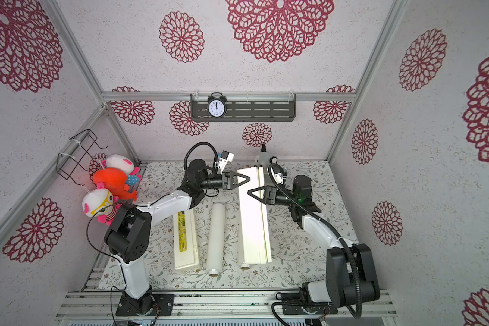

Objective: Put plastic wrap rolls into dispensers
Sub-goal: Open the lid of the plastic wrap cutting box.

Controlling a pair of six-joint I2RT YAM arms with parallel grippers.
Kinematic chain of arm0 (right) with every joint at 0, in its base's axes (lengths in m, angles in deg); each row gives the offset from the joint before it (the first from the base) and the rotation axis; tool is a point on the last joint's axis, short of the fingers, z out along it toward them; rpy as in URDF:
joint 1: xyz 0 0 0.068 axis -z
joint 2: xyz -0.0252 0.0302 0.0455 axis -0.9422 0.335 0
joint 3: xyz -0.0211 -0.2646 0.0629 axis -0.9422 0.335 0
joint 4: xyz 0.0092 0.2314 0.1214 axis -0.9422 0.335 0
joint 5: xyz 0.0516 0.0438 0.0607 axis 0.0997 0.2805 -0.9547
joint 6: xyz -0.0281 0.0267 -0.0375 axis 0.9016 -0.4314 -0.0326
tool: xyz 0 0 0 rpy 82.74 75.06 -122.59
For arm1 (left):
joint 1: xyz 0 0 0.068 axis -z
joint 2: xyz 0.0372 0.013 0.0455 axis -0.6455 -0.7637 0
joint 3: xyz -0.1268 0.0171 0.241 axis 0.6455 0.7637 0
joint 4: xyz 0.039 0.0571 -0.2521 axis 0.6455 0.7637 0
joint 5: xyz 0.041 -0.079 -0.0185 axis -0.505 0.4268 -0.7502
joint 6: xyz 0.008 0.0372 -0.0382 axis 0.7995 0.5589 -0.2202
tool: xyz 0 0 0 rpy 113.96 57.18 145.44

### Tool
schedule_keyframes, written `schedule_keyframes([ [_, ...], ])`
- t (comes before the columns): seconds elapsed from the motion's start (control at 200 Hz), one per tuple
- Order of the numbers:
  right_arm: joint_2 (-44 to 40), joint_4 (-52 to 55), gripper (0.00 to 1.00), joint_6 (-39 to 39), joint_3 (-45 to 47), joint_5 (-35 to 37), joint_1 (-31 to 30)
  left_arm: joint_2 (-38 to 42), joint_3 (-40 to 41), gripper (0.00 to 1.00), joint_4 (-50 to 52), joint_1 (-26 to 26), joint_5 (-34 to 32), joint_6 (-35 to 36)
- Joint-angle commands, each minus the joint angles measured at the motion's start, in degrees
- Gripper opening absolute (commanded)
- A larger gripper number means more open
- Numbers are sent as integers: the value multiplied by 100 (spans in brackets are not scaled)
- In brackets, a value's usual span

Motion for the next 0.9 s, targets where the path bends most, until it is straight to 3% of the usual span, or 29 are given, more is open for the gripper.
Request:
schedule_keyframes([
  [0.0,-74,-1175,80,-844,144,-213,149,302,164,89,-855,-117,-101,-297],
  [0.11,-74,-2364,79,-1675,401,-330,317,312,294,79,-1264,-211,-38,-539],
  [0.245,-100,-2988,79,-2128,594,-289,407,346,398,79,-1378,-283,-49,-600],
  [0.4,-208,-2641,78,-2036,736,-11,713,469,611,80,-1445,-458,-167,-669],
  [0.59,-516,26,77,-361,452,926,907,612,727,81,-1232,-629,-331,-560],
  [0.661,-501,-155,76,-489,515,950,907,621,763,81,-1272,-664,-363,-573],
  [0.821,-268,-1755,74,-1606,813,617,898,522,738,80,-1521,-672,-359,-718],
  [0.896,-294,-1492,73,-1499,796,730,907,484,729,80,-1497,-685,-368,-722],
])
